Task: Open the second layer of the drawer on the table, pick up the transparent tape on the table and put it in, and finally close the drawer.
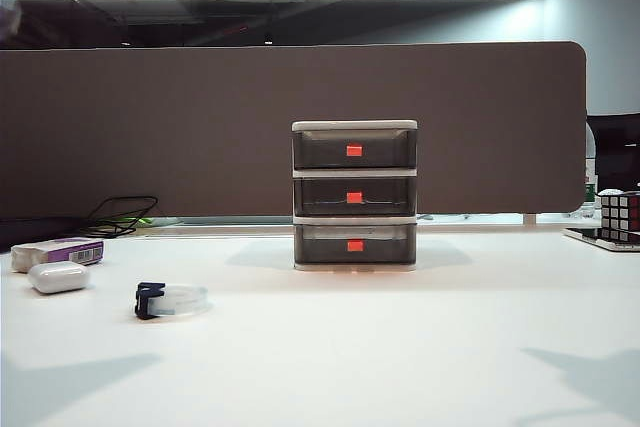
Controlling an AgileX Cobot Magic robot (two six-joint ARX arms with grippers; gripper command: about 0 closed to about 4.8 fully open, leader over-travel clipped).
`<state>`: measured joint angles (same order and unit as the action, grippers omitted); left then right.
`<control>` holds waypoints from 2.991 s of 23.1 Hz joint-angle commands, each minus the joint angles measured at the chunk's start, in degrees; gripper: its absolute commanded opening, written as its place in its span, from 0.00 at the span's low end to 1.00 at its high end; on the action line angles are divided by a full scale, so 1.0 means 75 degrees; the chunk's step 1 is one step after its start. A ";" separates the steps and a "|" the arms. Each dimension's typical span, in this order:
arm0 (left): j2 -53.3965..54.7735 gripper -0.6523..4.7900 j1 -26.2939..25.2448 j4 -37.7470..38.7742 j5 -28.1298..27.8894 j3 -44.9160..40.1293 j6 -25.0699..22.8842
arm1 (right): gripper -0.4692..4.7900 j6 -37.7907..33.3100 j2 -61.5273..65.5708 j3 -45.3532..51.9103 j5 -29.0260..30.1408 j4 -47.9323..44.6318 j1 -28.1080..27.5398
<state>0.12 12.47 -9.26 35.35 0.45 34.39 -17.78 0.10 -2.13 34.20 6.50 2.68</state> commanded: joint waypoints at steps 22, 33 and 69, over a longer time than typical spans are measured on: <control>0.9157 0.17 0.4042 -0.5193 -0.3614 0.2328 -0.2355 | 0.08 0.0632 0.5184 -0.2943 -0.0621 -0.1760 0.0833; 1.1680 0.17 0.4045 -0.5971 -0.4709 0.3853 -0.2445 | 0.08 0.1090 0.8699 -0.4342 -0.0460 -0.2387 0.1620; 1.6104 0.62 0.5388 -0.7122 -0.9812 0.7020 -0.3614 | 0.08 0.1813 1.0742 -0.5365 -0.0254 -0.3657 0.1623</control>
<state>121.01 52.84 -61.98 -36.86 52.99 8.32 -4.47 80.82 -42.26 32.01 -19.68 14.79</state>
